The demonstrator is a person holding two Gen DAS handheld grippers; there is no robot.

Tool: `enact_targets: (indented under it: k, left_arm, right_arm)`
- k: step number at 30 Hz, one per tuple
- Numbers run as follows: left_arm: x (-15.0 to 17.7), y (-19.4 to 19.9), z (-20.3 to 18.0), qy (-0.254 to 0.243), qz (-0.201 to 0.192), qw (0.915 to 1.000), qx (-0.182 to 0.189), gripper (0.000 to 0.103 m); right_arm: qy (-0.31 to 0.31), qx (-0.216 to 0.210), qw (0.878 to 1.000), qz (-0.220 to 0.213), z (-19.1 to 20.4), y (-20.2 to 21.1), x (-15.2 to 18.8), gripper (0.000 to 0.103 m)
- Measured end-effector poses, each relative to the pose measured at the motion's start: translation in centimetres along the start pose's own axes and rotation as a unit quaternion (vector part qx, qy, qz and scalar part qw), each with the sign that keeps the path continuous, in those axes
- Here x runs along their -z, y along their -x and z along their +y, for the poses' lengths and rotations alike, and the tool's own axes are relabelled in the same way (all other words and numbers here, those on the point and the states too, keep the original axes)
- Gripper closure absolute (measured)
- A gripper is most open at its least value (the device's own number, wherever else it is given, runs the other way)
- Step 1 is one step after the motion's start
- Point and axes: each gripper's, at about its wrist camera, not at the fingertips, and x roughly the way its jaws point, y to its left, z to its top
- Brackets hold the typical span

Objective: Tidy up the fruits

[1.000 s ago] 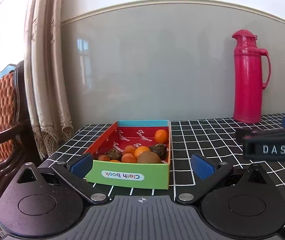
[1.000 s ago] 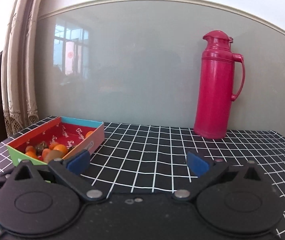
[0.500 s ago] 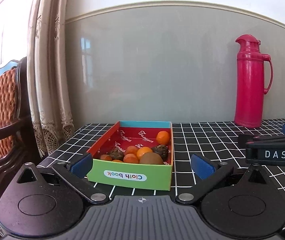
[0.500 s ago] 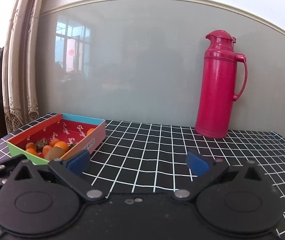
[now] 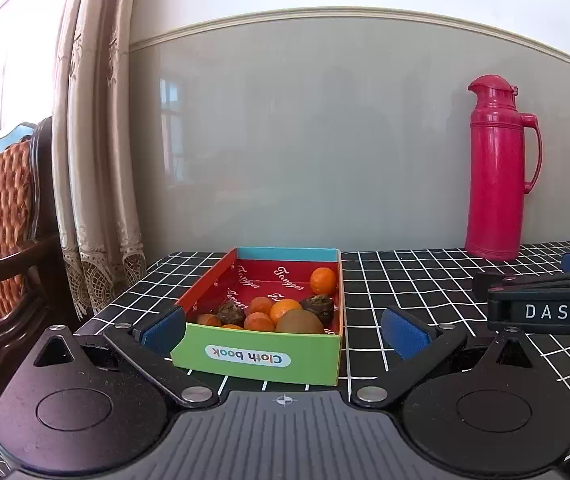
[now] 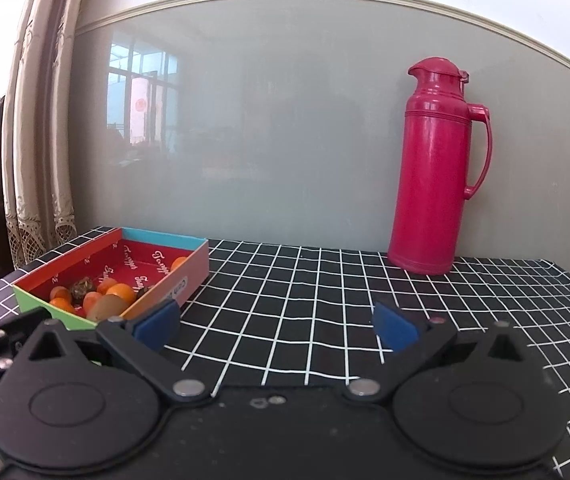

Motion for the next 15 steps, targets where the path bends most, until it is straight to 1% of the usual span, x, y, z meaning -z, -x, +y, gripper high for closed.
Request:
enact_targets:
  k: [15]
  left_arm:
    - [0.01,-0.04,0.02,-0.001,0.002,1.0,0.0,0.0]
  right_arm:
    - [-0.002,0.001,1.0,0.001,-0.05,-0.09,-0.01,0.0]
